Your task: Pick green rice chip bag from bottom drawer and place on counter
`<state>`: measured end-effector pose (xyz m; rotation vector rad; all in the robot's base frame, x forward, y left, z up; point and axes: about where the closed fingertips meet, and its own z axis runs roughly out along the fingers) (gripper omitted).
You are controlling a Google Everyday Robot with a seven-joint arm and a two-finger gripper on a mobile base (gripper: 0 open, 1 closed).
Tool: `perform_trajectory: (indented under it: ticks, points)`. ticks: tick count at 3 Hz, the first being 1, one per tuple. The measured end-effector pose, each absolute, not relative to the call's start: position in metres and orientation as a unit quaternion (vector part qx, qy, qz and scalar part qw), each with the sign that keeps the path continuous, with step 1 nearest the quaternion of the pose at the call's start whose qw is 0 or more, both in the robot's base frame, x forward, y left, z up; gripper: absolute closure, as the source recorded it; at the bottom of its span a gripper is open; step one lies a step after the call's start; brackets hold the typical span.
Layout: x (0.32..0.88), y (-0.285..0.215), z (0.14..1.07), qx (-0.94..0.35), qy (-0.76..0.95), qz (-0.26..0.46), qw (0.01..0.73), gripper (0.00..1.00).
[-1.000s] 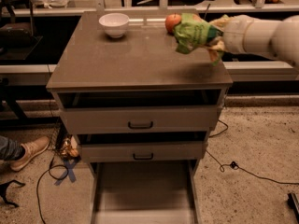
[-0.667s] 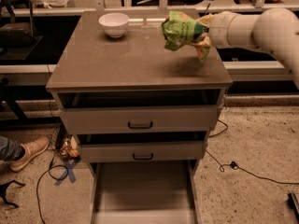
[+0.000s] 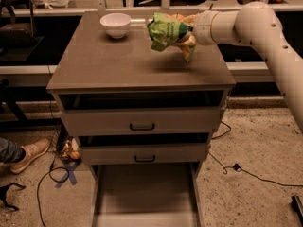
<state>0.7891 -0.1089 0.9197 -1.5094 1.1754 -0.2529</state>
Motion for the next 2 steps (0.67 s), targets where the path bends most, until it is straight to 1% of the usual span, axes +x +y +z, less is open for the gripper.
perform_trajectory:
  ticks: [1, 2]
  points:
    - [0.7981, -0.0908, 0.9083, -0.652, 0.498, -0.082, 0.566, 0.31]
    - [0.8009, -0.0849, 0.9039, -0.654, 0.497, -0.072, 0.565, 0.08]
